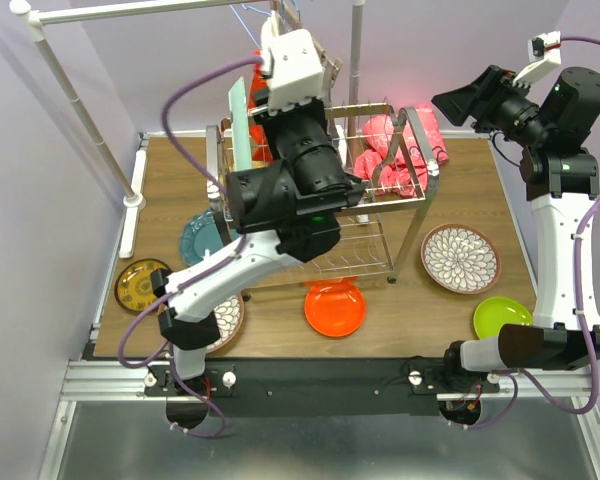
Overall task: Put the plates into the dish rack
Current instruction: Insert the plate into the dish rack
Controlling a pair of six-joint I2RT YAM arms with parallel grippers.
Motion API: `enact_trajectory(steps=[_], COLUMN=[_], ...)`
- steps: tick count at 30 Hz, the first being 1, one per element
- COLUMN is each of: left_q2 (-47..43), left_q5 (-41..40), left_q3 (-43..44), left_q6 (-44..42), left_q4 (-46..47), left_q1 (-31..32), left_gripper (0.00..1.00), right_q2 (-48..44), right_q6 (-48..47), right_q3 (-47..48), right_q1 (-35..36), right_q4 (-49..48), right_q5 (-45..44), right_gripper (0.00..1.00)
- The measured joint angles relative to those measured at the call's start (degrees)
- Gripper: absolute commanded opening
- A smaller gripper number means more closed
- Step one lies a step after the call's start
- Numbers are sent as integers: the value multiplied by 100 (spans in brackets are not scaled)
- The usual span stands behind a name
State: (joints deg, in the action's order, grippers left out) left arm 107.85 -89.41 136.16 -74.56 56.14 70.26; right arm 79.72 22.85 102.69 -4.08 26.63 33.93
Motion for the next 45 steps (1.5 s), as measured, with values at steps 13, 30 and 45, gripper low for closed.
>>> enact_trajectory(steps=[13,30,45], left_q2=[-1207,-2068,-2341], left_q5=[363,4221,6260], left_q3=[-254,-229,-975], left_q6=[3027,6476,6494], left_q4=[-3117,-8446,-9353], left_q1=[350,-282,-909], left_gripper=[0,0,0], right_q2=[463,1508,1928], right_q6=[-857,-1335,-1165], right_q3=[1108,2844,3285], right_q1=[0,761,1462], right_q4=[-2,-385,-1204], right_q5=[1491,3432,3945], right_gripper=[86,89,85])
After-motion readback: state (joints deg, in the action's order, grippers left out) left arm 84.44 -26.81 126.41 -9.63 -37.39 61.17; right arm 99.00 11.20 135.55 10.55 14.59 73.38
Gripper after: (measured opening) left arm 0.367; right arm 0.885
